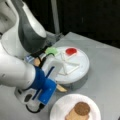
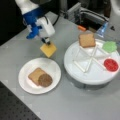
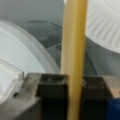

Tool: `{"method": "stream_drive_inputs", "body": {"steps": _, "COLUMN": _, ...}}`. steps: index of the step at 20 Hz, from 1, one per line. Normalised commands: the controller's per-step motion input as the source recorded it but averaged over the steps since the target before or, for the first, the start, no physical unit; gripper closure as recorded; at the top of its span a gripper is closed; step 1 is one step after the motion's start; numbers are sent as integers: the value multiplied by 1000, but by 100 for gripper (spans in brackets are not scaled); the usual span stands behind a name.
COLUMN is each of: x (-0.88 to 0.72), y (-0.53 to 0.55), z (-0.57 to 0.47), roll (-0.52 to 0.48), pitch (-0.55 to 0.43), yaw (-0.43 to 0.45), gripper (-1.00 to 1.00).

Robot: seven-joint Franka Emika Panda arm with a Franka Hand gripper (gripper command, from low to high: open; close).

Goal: Ingredient selection for cheeseburger or sandwich

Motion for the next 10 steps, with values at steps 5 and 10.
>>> {"method": "stream_drive_inputs", "body": {"steps": 5, "x": 579, "y": -41, "z": 136, "roll": -306, "pitch": 162, "yaw": 206, "gripper": 100}}
{"method": "stream_drive_inputs", "body": {"steps": 10, "x": 721, "y": -71, "z": 55, "roll": -336, "pitch": 167, "yaw": 176, "gripper": 100}}
